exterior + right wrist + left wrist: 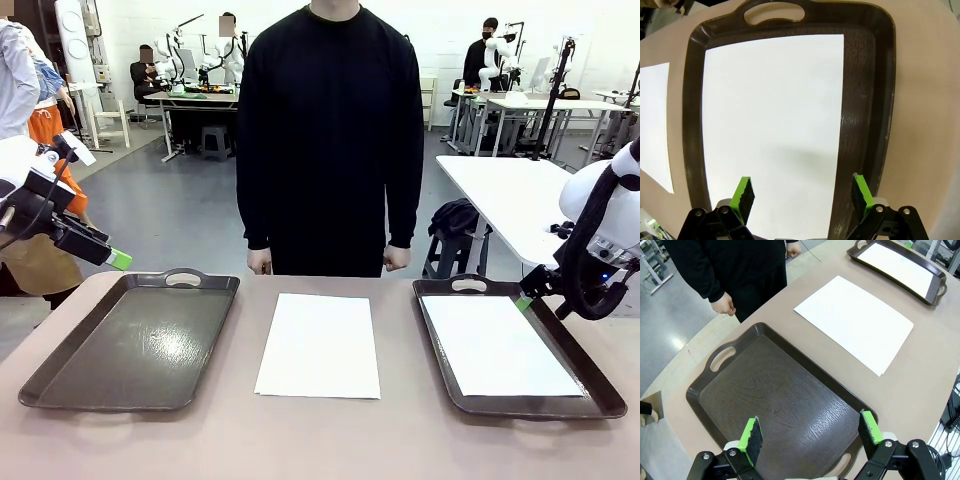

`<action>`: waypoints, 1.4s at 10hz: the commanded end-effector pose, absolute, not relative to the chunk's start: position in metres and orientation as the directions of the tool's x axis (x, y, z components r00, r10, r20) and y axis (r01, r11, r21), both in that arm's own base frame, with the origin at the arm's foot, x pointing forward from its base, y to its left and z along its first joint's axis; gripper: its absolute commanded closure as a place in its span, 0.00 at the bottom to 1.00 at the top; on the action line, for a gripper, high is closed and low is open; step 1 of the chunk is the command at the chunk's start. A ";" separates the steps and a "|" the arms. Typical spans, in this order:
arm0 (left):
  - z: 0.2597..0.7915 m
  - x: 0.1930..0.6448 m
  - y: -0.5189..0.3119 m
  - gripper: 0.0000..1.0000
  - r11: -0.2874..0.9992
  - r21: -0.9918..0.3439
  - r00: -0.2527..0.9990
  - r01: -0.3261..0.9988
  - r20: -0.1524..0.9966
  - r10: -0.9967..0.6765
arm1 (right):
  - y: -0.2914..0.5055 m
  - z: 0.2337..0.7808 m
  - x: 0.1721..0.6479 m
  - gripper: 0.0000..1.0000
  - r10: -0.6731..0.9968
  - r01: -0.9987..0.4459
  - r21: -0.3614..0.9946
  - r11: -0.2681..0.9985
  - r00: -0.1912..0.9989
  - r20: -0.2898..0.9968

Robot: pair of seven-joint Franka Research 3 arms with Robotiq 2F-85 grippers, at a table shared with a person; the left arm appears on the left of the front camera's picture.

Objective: Sort the A4 documents.
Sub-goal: Receive the A4 Paper.

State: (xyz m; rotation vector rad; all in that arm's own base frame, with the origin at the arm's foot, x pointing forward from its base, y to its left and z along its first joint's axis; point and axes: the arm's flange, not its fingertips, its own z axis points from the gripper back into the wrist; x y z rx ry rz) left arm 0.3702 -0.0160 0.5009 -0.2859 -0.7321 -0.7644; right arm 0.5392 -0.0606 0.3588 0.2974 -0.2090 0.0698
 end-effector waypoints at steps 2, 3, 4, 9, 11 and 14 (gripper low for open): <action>0.499 0.371 -0.013 0.00 0.692 0.016 0.487 0.721 0.699 -0.523 | -0.061 0.358 0.539 0.00 0.047 -0.108 0.282 0.953 0.975 0.216; 0.499 0.371 -0.013 0.00 0.692 0.016 0.487 0.721 0.699 -0.523 | -0.061 0.358 0.539 0.00 0.047 -0.108 0.282 0.953 0.975 0.216; 0.499 0.371 -0.013 0.00 0.692 0.016 0.487 0.721 0.699 -0.523 | -0.061 0.358 0.539 0.00 0.047 -0.108 0.282 0.953 0.975 0.216; 0.499 0.371 -0.013 0.00 0.692 0.016 0.487 0.721 0.699 -0.523 | -0.074 0.422 0.496 0.00 0.218 -0.323 0.154 0.934 0.854 0.472; 0.499 0.371 -0.013 0.00 0.692 0.016 0.487 0.721 0.699 -0.523 | -0.083 0.465 0.461 0.00 0.295 -0.496 0.228 0.838 0.763 0.575; 0.499 0.371 -0.013 0.00 0.692 0.016 0.487 0.721 0.699 -0.523 | -0.079 0.506 0.429 0.00 0.448 -0.705 0.393 0.591 0.692 0.567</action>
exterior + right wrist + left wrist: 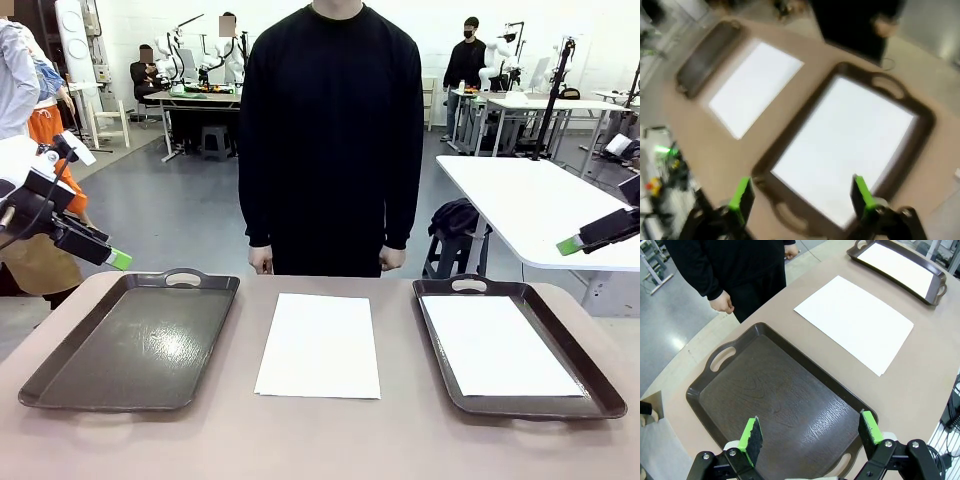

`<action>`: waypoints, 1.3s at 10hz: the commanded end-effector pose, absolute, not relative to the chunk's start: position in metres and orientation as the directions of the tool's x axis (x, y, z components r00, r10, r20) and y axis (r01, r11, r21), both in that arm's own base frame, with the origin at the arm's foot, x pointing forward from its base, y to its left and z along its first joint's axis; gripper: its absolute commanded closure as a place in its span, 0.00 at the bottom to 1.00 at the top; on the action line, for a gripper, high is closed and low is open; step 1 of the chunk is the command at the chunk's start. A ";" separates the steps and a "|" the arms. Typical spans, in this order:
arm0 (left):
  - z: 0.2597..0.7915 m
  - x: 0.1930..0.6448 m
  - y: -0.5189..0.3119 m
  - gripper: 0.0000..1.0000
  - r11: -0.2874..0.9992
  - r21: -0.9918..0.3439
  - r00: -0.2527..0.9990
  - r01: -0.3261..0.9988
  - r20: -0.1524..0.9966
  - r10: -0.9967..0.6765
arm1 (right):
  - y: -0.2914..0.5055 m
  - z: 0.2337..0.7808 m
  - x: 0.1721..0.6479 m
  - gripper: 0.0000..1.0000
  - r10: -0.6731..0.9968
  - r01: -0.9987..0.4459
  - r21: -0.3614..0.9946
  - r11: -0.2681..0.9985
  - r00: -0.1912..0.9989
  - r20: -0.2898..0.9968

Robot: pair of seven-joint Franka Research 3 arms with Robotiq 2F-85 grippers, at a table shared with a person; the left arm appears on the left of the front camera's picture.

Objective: Sort the A4 documents.
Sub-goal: Receive the A4 Paper.

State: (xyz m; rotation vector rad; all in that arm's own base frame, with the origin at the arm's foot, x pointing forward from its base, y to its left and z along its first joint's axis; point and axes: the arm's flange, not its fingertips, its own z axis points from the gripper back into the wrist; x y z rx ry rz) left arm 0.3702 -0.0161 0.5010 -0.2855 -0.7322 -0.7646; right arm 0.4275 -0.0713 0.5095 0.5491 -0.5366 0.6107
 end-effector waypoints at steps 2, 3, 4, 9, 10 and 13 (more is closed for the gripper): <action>0.499 0.371 -0.013 0.00 0.692 0.016 0.487 0.721 0.699 -0.523 | -0.060 0.529 0.417 0.00 0.541 -0.796 0.432 0.424 0.605 0.584; 0.499 0.371 -0.013 0.00 0.692 0.016 0.487 0.721 0.699 -0.523 | -0.050 0.536 0.411 0.00 0.565 -0.828 0.401 0.392 0.560 0.606; 0.499 0.371 -0.013 0.00 0.692 0.016 0.487 0.721 0.699 -0.523 | -0.040 0.540 0.409 0.00 0.576 -0.847 0.343 0.407 0.529 0.623; 0.499 0.371 -0.013 0.00 0.692 0.016 0.487 0.721 0.699 -0.523 | -0.015 0.543 0.399 0.00 0.608 -0.894 0.203 0.400 0.424 0.672; 0.499 0.371 -0.013 0.00 0.692 0.016 0.487 0.721 0.699 -0.523 | -0.015 0.542 0.399 0.00 0.604 -0.893 0.192 0.406 0.421 0.676; 0.499 0.371 -0.013 0.00 0.692 0.016 0.487 0.721 0.699 -0.523 | -0.018 0.537 0.402 0.00 0.609 -0.889 0.190 0.418 0.429 0.667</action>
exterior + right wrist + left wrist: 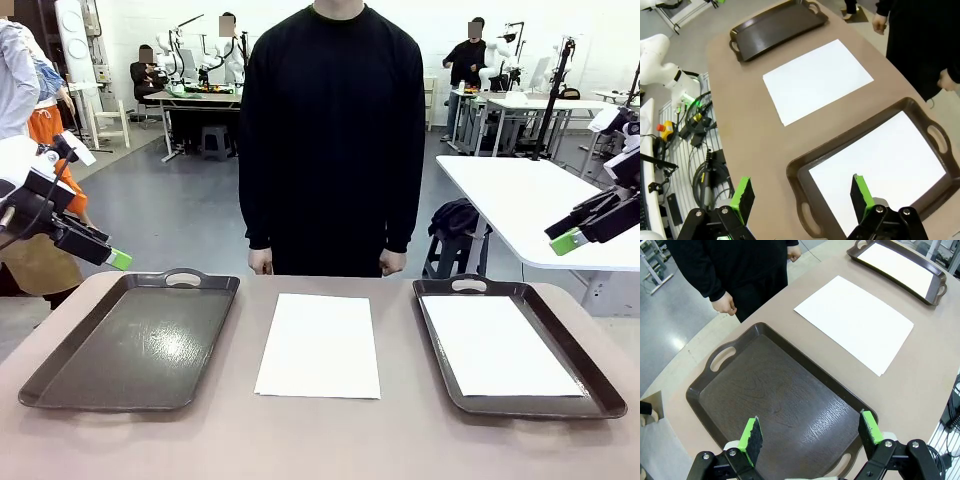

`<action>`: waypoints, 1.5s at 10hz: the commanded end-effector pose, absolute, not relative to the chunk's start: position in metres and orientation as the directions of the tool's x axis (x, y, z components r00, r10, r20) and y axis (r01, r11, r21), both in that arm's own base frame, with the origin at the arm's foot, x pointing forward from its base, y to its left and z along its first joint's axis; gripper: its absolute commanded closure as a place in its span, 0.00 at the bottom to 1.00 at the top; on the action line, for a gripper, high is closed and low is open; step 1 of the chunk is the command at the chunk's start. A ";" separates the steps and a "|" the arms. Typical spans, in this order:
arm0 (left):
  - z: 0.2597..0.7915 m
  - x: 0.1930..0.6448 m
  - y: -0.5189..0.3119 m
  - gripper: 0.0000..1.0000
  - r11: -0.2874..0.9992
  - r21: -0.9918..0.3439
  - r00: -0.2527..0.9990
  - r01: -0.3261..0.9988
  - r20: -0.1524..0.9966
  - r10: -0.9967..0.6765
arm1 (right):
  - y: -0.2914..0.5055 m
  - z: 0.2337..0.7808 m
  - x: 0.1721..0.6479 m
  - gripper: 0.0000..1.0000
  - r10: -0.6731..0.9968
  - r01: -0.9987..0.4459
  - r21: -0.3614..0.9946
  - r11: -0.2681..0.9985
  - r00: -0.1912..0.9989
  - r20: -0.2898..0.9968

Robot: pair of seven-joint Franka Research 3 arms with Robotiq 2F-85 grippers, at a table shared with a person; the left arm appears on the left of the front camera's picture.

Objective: Sort the A4 documents.
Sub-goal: Receive the A4 Paper.

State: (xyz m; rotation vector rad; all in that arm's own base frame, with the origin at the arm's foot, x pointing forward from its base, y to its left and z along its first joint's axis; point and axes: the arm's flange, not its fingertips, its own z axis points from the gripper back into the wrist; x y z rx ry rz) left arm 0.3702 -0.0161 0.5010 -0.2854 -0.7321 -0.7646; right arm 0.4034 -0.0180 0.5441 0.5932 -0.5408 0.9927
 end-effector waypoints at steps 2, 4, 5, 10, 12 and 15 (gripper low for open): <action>0.499 0.371 -0.013 0.00 0.692 0.016 0.487 0.721 0.699 -0.523 | -0.018 0.536 0.403 0.00 0.582 -0.877 0.202 0.437 0.446 0.680; 0.499 0.371 -0.013 0.00 0.692 0.016 0.487 0.721 0.699 -0.523 | -0.019 0.542 0.404 0.00 0.601 -0.881 0.210 0.424 0.447 0.663; 0.499 0.371 -0.013 0.00 0.692 0.016 0.487 0.721 0.699 -0.523 | -0.019 0.542 0.404 0.00 0.601 -0.881 0.210 0.424 0.447 0.663; 0.499 0.371 -0.013 0.00 0.692 0.016 0.487 0.721 0.699 -0.523 | -0.019 0.542 0.404 0.00 0.601 -0.881 0.210 0.424 0.447 0.663; 0.499 0.371 -0.013 0.00 0.692 0.016 0.487 0.721 0.699 -0.523 | -0.019 0.542 0.404 0.00 0.601 -0.881 0.210 0.424 0.447 0.663; 0.499 0.371 -0.013 0.00 0.692 0.016 0.487 0.721 0.699 -0.523 | -0.019 0.542 0.404 0.00 0.601 -0.881 0.210 0.424 0.447 0.663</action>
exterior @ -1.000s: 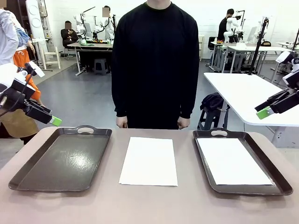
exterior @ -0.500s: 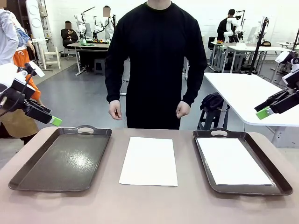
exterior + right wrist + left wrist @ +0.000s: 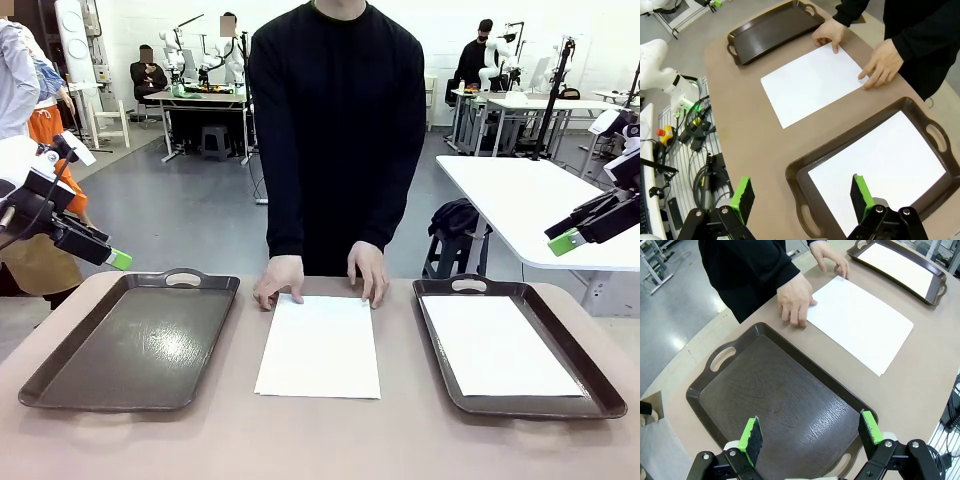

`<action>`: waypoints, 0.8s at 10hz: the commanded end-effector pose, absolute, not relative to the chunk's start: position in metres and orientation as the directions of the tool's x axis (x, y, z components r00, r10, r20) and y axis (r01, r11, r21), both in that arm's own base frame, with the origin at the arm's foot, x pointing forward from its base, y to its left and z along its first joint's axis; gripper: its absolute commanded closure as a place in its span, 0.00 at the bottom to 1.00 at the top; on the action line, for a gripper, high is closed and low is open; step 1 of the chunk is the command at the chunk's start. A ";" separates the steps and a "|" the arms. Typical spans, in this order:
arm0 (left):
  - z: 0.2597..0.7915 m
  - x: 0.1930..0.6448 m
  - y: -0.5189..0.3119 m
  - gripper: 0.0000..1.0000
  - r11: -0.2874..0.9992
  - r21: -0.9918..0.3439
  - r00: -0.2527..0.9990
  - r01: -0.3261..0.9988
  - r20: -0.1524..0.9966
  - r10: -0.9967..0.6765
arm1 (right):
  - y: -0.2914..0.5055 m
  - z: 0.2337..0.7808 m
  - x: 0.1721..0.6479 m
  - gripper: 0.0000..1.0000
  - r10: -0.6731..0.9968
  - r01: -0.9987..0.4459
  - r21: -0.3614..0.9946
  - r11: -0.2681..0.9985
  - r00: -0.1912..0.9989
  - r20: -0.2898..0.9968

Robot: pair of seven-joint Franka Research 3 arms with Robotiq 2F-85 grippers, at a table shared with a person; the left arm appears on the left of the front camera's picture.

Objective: Sort the A4 documents.
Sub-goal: Receive the A4 Paper.

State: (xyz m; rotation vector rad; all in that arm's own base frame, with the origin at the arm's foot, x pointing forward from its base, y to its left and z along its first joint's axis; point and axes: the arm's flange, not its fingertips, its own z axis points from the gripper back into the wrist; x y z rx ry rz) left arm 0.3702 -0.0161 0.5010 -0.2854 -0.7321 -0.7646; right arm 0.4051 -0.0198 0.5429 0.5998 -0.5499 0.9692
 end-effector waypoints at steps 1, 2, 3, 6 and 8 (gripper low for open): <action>0.499 0.371 -0.013 0.00 0.692 0.016 0.487 0.721 0.699 -0.523 | -0.019 0.542 0.404 0.00 0.601 -0.881 0.210 0.424 0.447 0.663; 0.499 0.371 -0.013 0.00 0.692 0.016 0.487 0.721 0.699 -0.523 | -0.019 0.542 0.404 0.00 0.601 -0.881 0.210 0.424 0.447 0.663; 0.499 0.371 -0.013 0.00 0.692 0.016 0.487 0.721 0.699 -0.523 | -0.019 0.542 0.404 0.00 0.601 -0.881 0.210 0.424 0.447 0.663; 0.499 0.371 -0.013 0.00 0.692 0.016 0.487 0.721 0.699 -0.523 | -0.019 0.542 0.404 0.00 0.601 -0.881 0.210 0.424 0.447 0.663; 0.499 0.371 -0.013 0.00 0.692 0.016 0.487 0.721 0.699 -0.523 | -0.019 0.542 0.404 0.00 0.601 -0.881 0.210 0.424 0.447 0.663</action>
